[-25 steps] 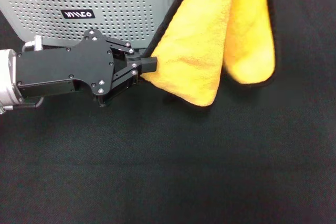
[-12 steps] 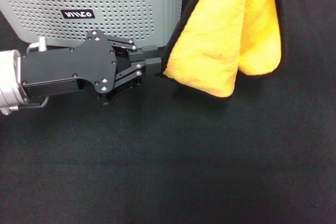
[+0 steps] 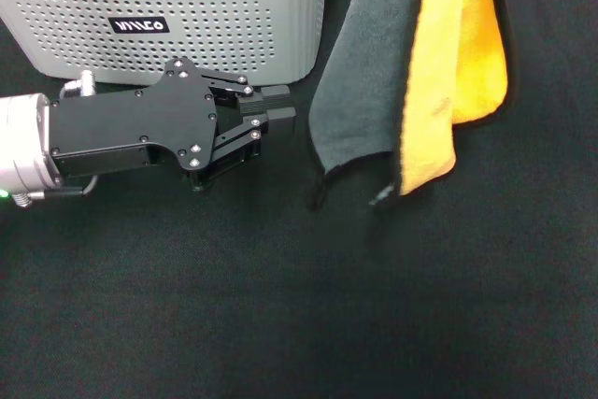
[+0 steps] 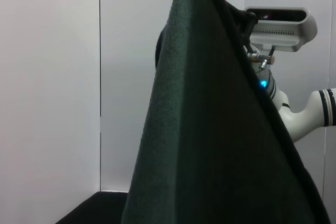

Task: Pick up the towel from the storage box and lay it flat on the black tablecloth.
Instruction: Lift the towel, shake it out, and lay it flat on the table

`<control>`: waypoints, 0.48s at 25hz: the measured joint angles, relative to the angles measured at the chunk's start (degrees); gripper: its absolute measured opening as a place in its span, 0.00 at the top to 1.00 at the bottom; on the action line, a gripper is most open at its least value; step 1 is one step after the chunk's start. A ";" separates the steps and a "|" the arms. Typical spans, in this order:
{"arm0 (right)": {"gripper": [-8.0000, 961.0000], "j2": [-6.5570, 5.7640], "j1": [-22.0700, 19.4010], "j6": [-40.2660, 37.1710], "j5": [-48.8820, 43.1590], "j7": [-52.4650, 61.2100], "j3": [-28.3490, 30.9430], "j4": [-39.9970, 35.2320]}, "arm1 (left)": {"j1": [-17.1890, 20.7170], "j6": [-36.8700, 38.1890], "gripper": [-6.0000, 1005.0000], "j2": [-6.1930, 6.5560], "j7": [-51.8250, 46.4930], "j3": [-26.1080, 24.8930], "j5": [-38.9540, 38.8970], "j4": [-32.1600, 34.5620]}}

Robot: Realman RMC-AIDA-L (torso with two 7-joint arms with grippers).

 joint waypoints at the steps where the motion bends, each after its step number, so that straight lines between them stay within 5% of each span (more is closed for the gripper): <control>1: 0.97 0.00 0.03 -0.04 0.00 0.02 0.02 0.00 | 0.00 0.00 0.83 0.00 0.00 0.00 0.00 0.00; 12: 0.97 0.00 2.36 -3.94 -0.26 0.02 0.33 0.64 | -2.26 -1.77 0.79 -0.13 3.13 -0.48 -1.88 -10.74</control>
